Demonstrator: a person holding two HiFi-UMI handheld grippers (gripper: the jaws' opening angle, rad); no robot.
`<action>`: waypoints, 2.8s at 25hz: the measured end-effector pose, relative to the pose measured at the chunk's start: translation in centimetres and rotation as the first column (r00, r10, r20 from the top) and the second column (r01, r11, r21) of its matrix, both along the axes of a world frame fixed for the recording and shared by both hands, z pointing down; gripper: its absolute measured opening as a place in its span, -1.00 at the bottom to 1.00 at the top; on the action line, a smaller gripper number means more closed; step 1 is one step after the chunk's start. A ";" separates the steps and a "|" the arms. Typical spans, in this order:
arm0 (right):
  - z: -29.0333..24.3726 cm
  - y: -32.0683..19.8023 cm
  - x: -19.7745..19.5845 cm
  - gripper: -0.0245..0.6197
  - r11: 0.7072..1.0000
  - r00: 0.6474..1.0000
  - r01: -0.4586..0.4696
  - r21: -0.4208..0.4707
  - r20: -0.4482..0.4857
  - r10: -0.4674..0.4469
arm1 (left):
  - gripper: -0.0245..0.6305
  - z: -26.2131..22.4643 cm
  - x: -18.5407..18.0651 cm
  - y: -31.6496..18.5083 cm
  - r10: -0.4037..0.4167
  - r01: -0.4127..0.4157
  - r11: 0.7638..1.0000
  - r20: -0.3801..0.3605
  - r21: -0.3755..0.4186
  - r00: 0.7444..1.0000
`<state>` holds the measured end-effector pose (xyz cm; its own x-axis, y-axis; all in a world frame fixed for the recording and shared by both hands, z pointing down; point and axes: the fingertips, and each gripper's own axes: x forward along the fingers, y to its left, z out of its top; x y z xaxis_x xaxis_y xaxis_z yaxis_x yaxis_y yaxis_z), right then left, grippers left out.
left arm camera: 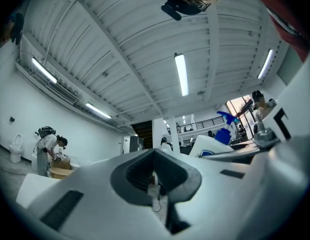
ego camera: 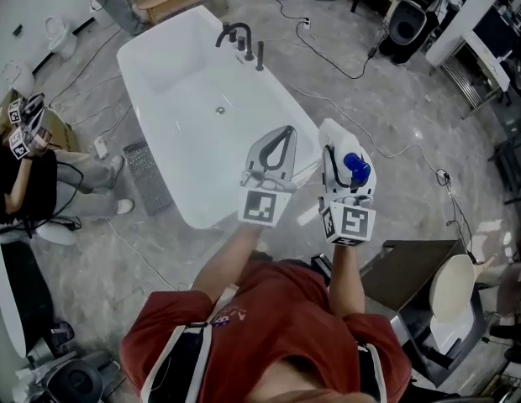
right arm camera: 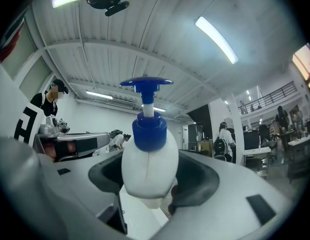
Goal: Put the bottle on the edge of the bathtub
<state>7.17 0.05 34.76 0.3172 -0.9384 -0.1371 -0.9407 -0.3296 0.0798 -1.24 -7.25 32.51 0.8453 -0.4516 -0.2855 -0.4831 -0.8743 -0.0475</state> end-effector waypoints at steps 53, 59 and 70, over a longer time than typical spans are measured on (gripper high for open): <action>2.3 -19.5 19.3 -0.08 0.965 0.964 0.260 -0.034 0.071 -0.257 | -0.88 2.5 16.3 -16.8 -0.290 0.291 0.956 0.049 -0.017 0.956; 3.6 -22.9 16.0 -0.08 0.950 0.954 0.298 -0.097 0.070 -0.292 | -0.88 3.2 13.1 -19.5 -0.321 0.323 0.946 0.056 -0.030 0.945; 6.7 -28.6 15.7 -0.08 0.900 0.915 0.404 -0.163 0.095 -0.393 | -0.88 6.4 11.2 -24.3 -0.445 0.450 0.890 0.067 -0.079 0.893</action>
<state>22.82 -28.57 41.43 -0.0860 -0.9951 0.0485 -0.9952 0.0881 0.0431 10.01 -31.51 38.90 0.5586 -0.8070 -0.1917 -0.8233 -0.5675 -0.0100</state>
